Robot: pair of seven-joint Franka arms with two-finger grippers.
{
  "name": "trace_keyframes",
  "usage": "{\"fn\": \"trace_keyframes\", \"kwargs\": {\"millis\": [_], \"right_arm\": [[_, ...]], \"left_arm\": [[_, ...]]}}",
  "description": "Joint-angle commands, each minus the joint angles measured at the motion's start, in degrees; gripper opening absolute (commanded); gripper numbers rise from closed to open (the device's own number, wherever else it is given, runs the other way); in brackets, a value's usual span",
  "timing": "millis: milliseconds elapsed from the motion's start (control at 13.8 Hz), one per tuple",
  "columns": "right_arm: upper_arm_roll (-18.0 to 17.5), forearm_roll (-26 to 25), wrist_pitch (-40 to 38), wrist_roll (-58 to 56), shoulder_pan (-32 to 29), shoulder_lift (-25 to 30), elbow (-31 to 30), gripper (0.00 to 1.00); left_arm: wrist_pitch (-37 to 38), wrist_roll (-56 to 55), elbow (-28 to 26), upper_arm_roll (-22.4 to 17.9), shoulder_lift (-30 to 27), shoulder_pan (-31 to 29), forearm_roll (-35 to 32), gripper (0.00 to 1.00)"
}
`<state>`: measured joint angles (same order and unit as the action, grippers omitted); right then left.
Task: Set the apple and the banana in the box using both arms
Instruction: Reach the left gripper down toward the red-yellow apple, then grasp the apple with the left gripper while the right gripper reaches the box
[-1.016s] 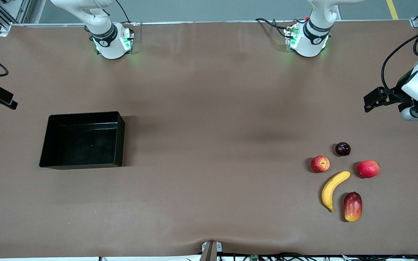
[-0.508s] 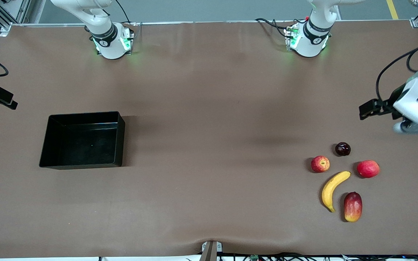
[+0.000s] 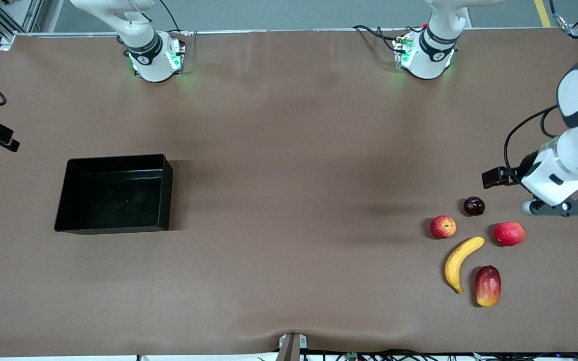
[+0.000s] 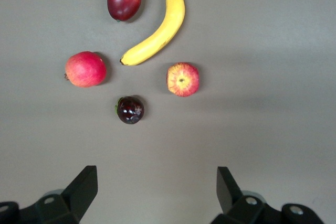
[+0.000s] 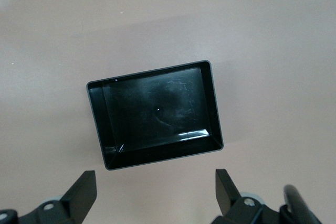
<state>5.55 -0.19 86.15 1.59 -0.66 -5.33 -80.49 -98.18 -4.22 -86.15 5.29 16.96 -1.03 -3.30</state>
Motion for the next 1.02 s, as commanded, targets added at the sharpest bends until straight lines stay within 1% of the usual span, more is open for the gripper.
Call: {"fn": "trace_keyframes", "kwargs": {"millis": [0,145,290,363,435,581,653,726,871,944], "right_arm": [[-0.4,0.9,-0.9,0.3,-0.7,-1.1,1.2,1.0],[-0.3,0.4,-1.4,0.0,-1.6,-2.0,1.0,1.0],[-0.4,0.2,-1.8,-2.9,-4.2,-3.5,0.7,1.0],[-0.3,0.0,-1.8,-6.1,-4.7,-6.2,0.5,1.0],[-0.2,-0.2,-2.1,-9.2,-5.3,-7.8,0.3,1.0],[-0.3,0.1,-1.9,-10.6,-8.6,-10.7,-0.3,1.0],[-0.4,0.4,-0.5,-10.6,-9.4,-11.2,-1.9,1.0],[-0.3,0.4,2.8,-10.6,-9.5,-11.1,-4.7,1.0],[-0.4,0.4,11.2,-10.6,-10.2,-10.8,-13.3,1.0],[-0.4,0.5,17.0,-10.8,-10.8,-10.8,-17.7,1.0]], "left_arm": [[-2.9,-0.2,1.1,0.1,4.1,-1.3,-1.0,1.0],[-5.5,0.6,1.0,0.2,8.0,-2.0,-1.5,1.0],[-9.3,0.2,0.8,0.2,11.6,-1.8,-1.3,1.0],[-9.9,-0.3,0.8,0.2,12.8,-1.5,-0.8,1.0],[-10.4,-0.5,0.8,0.4,14.0,-1.3,-0.4,1.0],[-11.8,-1.1,1.0,0.7,15.4,-0.6,-0.5,1.0],[-13.2,-1.1,0.9,0.7,16.3,0.0,-0.5,1.0],[-14.0,-1.1,0.7,0.7,17.2,0.3,-0.7,1.0],[-16.2,-1.2,0.8,0.7,19.3,0.2,-0.4,1.0],[-16.9,-1.2,0.7,0.8,20.5,0.2,-0.4,1.0]]}}
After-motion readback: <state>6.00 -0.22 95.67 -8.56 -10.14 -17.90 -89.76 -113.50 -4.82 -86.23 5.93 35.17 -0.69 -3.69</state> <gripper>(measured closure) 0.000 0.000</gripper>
